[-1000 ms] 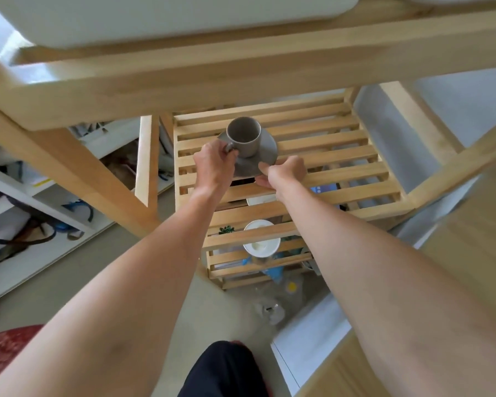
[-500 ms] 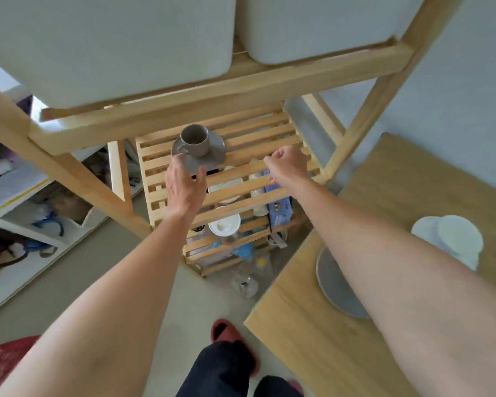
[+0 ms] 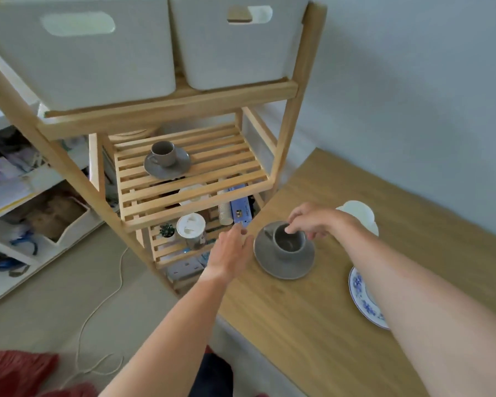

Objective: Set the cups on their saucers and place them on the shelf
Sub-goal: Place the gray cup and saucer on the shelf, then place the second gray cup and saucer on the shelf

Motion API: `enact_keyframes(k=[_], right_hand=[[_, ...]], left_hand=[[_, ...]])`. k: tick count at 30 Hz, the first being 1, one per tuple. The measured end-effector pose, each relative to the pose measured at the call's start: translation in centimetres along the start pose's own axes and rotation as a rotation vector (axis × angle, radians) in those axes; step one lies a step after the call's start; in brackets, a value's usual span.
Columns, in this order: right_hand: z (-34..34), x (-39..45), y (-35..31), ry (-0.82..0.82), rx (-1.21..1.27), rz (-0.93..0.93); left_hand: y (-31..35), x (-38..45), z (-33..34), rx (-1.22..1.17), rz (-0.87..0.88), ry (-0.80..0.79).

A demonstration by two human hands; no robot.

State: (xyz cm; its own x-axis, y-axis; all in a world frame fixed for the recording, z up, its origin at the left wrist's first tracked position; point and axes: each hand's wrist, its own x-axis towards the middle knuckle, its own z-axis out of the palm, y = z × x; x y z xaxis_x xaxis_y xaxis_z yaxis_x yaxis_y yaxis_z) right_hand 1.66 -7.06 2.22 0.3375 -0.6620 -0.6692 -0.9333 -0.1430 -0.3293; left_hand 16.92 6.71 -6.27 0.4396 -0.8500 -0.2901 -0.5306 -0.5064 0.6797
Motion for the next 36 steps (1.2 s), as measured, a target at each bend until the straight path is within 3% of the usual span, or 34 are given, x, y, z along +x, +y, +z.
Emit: enact_keyframes(k=[5, 11, 20, 27, 36], right_hand=[[3.0, -0.8, 2.6, 0.131, 0.131, 0.016], [5.4, -1.4, 3.2, 0.285, 0.327, 0.001], [3.7, -0.6, 2.1, 0.306, 0.369, 0.023], [0.2, 4.1, -3.5, 0.33, 0.497, -0.07], [-3.4, 16.5, -13.9, 0.351, 0.491, -0.108]], left_hand=[[1.4, -2.6, 2.9, -0.346, -0.272, -0.152], [2.0, -3.1, 5.8, -0.628, -0.441, -0.035], [2.0, -1.4, 4.6, -0.659, -0.335, -0.156], [1.4, 5.7, 0.5, -0.718, -0.228, -0.041], [-1.0, 20.0, -5.6, -0.85, -0.376, 0.019]])
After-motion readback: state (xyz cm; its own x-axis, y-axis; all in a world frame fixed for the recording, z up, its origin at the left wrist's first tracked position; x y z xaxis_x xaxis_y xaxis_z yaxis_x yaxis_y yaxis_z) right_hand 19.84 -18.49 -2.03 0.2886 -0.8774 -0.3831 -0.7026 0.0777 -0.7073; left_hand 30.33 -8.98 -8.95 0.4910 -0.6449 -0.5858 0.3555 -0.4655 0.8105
